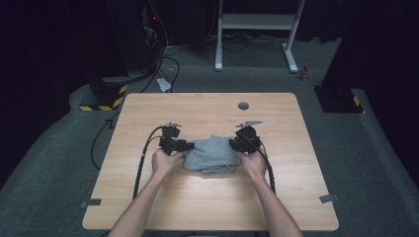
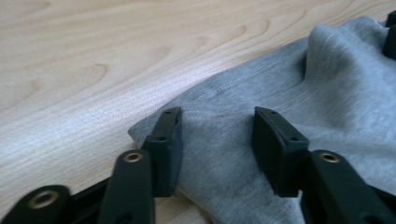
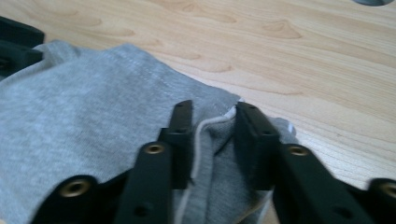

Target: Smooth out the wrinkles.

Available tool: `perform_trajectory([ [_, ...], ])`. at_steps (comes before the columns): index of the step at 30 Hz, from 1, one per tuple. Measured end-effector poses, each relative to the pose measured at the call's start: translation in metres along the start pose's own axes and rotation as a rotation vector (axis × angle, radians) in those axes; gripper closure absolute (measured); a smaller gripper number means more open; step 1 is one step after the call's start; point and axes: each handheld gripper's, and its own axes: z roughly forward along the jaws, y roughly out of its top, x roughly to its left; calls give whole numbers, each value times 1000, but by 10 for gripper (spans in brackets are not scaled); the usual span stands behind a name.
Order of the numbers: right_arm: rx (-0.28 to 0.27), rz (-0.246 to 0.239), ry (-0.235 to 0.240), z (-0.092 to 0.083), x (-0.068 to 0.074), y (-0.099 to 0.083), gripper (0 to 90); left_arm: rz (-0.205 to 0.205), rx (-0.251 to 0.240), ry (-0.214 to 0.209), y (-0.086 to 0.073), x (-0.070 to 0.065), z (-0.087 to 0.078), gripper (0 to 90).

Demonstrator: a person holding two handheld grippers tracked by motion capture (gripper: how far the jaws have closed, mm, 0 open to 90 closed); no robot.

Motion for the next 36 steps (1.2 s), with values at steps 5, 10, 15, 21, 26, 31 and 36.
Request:
perform_trajectory([
  [5, -5, -33, 3, -5, 2, 0, 857, 11, 16, -11, -1, 2, 2, 744],
  [10, -37, -52, 4, -11, 3, 0, 864, 30, -23, -11, -1, 2, -6, 858],
  [15, -117, -83, 12, -31, 7, -4, 864, 84, -145, -27, -5, -9, -28, 857],
  [21, -205, -111, 50, -55, 12, -29, 864, 119, -250, -86, -26, -18, -56, 854],
  [26, -221, -127, 89, -65, 18, -58, 863, 164, -246, -117, -50, -27, -64, 858],
  [31, -167, -188, 74, -61, 27, -89, 862, 195, -199, -122, -78, -36, -58, 858],
  [36, -103, -183, 77, -45, 27, -103, 862, 211, -144, -112, -91, -39, -40, 859],
])
